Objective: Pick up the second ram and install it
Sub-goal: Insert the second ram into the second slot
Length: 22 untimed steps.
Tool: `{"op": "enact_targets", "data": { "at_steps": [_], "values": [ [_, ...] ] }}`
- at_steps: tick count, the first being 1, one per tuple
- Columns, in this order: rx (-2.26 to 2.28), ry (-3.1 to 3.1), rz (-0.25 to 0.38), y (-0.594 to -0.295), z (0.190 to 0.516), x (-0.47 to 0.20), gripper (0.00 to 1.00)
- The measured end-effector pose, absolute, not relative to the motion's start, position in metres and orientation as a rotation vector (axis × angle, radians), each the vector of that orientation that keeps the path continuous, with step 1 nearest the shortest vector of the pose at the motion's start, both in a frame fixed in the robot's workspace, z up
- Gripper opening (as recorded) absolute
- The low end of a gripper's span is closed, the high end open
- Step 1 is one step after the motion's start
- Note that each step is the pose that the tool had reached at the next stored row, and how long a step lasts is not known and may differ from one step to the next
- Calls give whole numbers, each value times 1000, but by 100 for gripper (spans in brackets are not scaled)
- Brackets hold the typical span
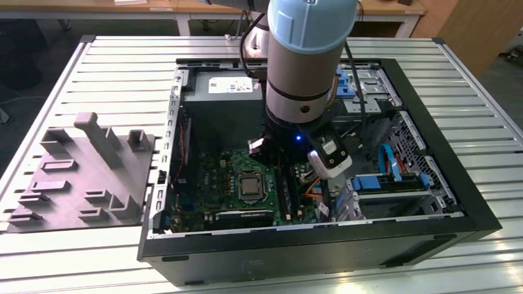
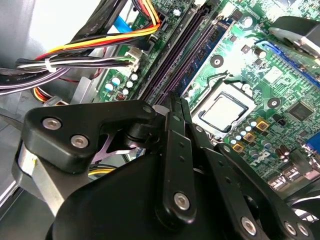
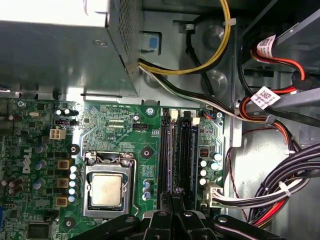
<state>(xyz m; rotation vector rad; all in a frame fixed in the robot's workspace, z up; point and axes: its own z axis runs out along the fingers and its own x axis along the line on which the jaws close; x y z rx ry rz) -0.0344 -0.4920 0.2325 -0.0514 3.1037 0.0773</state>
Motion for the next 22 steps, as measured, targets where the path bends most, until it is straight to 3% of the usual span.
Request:
{"op": "enact_targets", "data": {
  "at_steps": [22],
  "values": [
    [-47, 3103, 83, -491, 229, -35, 11]
  ]
}}
